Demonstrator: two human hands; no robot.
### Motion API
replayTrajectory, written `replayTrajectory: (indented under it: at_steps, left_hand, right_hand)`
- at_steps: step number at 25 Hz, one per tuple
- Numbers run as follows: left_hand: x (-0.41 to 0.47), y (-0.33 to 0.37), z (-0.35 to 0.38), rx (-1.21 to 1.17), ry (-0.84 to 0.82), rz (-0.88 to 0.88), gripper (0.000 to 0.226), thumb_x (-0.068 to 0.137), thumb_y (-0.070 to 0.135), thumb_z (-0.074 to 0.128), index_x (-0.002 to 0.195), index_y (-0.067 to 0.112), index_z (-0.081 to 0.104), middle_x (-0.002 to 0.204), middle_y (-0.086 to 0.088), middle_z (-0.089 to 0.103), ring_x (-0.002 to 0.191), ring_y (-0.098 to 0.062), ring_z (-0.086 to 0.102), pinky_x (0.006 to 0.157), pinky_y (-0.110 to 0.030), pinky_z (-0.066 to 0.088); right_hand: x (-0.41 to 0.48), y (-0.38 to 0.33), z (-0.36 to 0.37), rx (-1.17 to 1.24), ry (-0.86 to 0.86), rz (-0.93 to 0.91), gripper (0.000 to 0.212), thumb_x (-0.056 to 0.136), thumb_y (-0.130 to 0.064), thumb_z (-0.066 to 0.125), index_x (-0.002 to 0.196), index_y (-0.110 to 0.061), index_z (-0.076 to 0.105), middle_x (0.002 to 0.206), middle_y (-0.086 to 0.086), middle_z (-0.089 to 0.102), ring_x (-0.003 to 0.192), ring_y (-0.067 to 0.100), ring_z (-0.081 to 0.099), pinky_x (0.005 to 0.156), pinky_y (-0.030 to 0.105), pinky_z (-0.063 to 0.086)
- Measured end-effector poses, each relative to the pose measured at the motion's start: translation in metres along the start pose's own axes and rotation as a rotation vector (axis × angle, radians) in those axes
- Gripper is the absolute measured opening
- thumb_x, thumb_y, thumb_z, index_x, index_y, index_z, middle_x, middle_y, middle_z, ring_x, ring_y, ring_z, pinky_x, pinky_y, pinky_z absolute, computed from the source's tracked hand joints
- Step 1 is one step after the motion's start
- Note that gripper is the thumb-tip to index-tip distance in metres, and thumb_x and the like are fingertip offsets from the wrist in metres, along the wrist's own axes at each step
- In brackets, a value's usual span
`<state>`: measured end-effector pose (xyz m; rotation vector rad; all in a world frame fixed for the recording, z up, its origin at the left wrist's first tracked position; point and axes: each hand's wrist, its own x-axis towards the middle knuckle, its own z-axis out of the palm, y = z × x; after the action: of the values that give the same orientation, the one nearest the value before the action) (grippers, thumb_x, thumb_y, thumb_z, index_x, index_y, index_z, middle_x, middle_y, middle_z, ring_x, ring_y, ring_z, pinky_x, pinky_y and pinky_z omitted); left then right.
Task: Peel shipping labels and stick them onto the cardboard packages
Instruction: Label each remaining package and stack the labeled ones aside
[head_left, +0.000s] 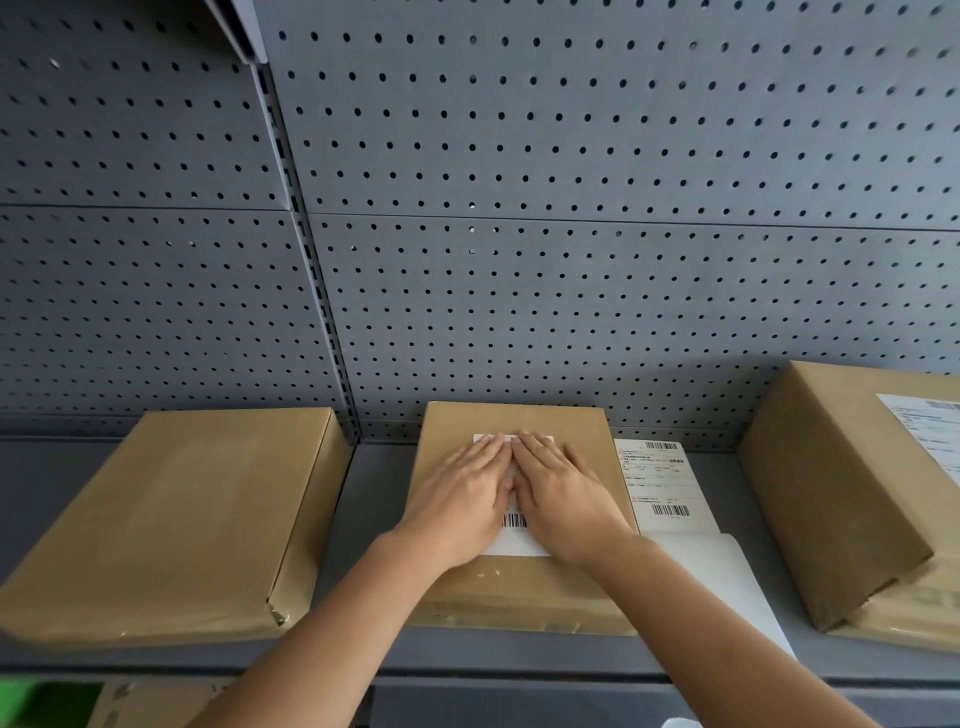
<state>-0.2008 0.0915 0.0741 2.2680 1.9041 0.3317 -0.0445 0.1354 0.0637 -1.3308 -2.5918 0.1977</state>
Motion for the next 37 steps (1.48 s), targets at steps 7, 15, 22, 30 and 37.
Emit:
replayTrajectory:
  at_steps: [7,15,22,30,37]
  left_hand:
    - [-0.001,0.001,-0.003,0.033,0.013,-0.061,0.058,0.110,0.039,0.022,0.164,0.017,0.014,0.172,0.002,0.010,0.157,-0.008,0.007,0.126,-0.027,0.005]
    - [-0.005,-0.013,-0.010,-0.004,0.007,-0.180,0.060,0.110,0.042,0.022,0.164,0.017,0.014,0.172,0.002,0.011,0.157,-0.009,0.009,0.123,-0.025,0.006]
    - [-0.037,0.013,-0.018,-0.004,0.015,-0.036,0.059,0.111,0.040,0.023,0.163,0.016,0.014,0.171,0.001,0.010,0.157,-0.009,0.007,0.123,-0.023,-0.002]
    - [-0.055,0.014,-0.006,0.070,-0.073,-0.058,0.061,0.110,0.044,0.015,0.163,0.017,0.001,0.171,0.003,-0.003,0.156,-0.005,-0.004,0.129,-0.030,0.001]
    - [-0.070,0.007,-0.013,0.057,-0.100,-0.162,0.063,0.108,0.047,0.011,0.163,0.018,-0.004,0.171,0.003,-0.008,0.157,-0.007,-0.007,0.129,-0.031,0.000]
  right_hand:
    - [-0.007,0.005,-0.005,-0.036,-0.080,0.076,0.075,0.090,-0.050,-0.002,0.158,-0.024,0.017,0.167,-0.008,0.011,0.153,0.006,0.007,0.124,0.038,0.004]
    - [-0.018,0.021,-0.013,0.027,-0.082,0.190,0.058,0.105,-0.043,0.022,0.159,-0.022,0.017,0.167,-0.009,0.010,0.153,0.005,0.003,0.125,0.035,-0.002]
    - [-0.039,-0.006,-0.019,0.040,-0.029,0.050,0.057,0.105,-0.040,0.022,0.159,-0.019,0.017,0.167,-0.006,0.012,0.153,0.006,0.005,0.121,0.029,-0.007]
    - [-0.059,-0.014,-0.015,-0.026,-0.101,0.066,0.059,0.106,-0.045,0.019,0.159,-0.023,0.012,0.167,-0.009,0.005,0.152,0.003,-0.001,0.125,0.037,-0.004]
    - [-0.079,0.010,-0.021,-0.003,-0.105,0.230,0.064,0.103,-0.051,0.016,0.159,-0.021,0.011,0.167,-0.010,0.004,0.153,0.006,-0.001,0.124,0.037,-0.005]
